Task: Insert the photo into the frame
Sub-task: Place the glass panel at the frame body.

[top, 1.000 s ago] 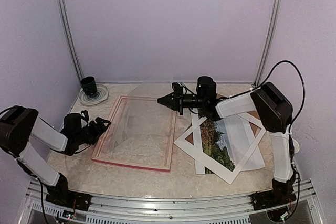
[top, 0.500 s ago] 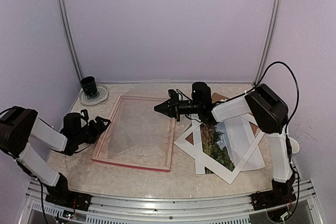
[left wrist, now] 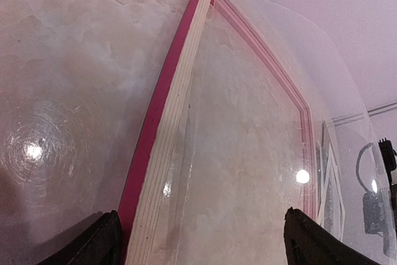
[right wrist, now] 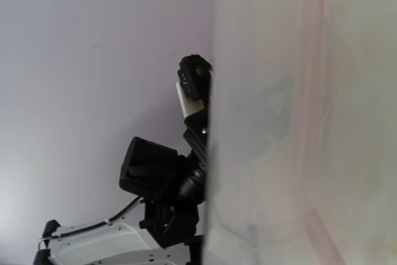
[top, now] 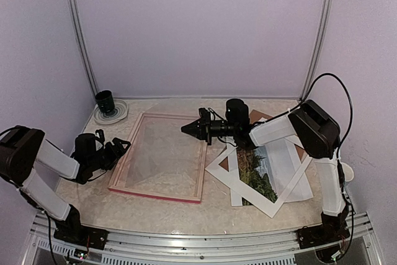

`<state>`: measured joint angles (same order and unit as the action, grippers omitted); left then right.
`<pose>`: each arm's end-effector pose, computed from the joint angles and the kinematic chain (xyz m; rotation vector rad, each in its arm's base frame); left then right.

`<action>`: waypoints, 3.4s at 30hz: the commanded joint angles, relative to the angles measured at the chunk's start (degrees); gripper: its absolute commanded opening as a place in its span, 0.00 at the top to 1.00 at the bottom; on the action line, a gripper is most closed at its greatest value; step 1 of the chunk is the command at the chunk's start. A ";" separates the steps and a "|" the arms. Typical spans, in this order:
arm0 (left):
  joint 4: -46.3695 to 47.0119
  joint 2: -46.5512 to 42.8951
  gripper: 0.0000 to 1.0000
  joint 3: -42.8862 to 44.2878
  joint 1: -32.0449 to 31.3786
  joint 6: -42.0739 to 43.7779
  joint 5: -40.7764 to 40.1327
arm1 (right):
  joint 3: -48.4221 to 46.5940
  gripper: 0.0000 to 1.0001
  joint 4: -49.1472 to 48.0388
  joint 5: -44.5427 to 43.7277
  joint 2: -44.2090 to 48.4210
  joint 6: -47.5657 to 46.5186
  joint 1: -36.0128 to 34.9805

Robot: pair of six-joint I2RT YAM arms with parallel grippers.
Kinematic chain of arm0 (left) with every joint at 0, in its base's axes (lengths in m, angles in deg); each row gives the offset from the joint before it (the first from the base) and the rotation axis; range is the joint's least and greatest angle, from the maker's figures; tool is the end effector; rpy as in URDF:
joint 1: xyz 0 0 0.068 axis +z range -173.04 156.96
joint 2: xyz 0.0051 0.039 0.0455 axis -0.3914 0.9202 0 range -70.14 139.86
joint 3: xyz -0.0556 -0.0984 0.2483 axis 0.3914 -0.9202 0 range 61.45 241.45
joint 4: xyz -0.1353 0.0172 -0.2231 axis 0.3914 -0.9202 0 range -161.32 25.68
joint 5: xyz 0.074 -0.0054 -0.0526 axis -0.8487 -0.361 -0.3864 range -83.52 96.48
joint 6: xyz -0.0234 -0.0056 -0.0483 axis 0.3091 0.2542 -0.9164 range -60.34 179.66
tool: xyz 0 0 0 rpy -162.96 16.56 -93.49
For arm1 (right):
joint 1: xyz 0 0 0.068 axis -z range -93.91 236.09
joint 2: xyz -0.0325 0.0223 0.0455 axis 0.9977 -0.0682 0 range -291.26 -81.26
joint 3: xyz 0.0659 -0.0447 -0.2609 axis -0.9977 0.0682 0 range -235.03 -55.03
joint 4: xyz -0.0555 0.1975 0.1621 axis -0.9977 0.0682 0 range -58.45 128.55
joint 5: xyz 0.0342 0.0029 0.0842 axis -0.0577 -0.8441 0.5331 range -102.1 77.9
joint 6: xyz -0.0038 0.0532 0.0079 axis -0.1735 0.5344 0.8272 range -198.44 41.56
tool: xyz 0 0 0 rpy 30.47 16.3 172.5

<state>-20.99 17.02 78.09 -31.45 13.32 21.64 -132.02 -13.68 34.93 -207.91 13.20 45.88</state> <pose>0.2376 -0.0446 0.1166 -0.5296 2.0739 -0.8510 0.3497 0.3298 0.1698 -0.1488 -2.2552 -2.1439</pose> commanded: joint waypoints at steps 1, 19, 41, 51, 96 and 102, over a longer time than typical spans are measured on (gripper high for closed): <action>2.13 0.56 0.11 -0.38 -0.03 -0.35 1.35 | -0.07 1.00 -4.46 -0.18 -0.77 3.25 -0.85; 2.72 0.97 0.11 -0.46 -0.04 -0.63 2.00 | -0.17 1.00 -6.38 -3.04 -0.58 7.07 -1.52; 3.44 0.94 0.09 -0.78 0.27 -1.20 1.89 | 4.72 1.00 -0.56 -9.01 4.43 4.73 -3.38; 3.65 1.35 0.09 -0.74 0.32 -1.37 2.06 | 5.78 1.00 -0.11 -9.02 4.96 6.06 -3.76; 3.52 0.91 0.08 -0.74 0.58 -1.40 2.36 | 10.48 1.00 -3.39 -11.07 6.33 11.53 -5.24; 3.60 1.04 0.08 -0.74 0.58 -1.46 2.42 | 9.80 1.00 -4.74 -9.86 4.99 12.52 -5.79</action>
<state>-19.28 17.67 77.83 -31.12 12.05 23.02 -121.81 -15.26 23.30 -203.27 24.61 41.36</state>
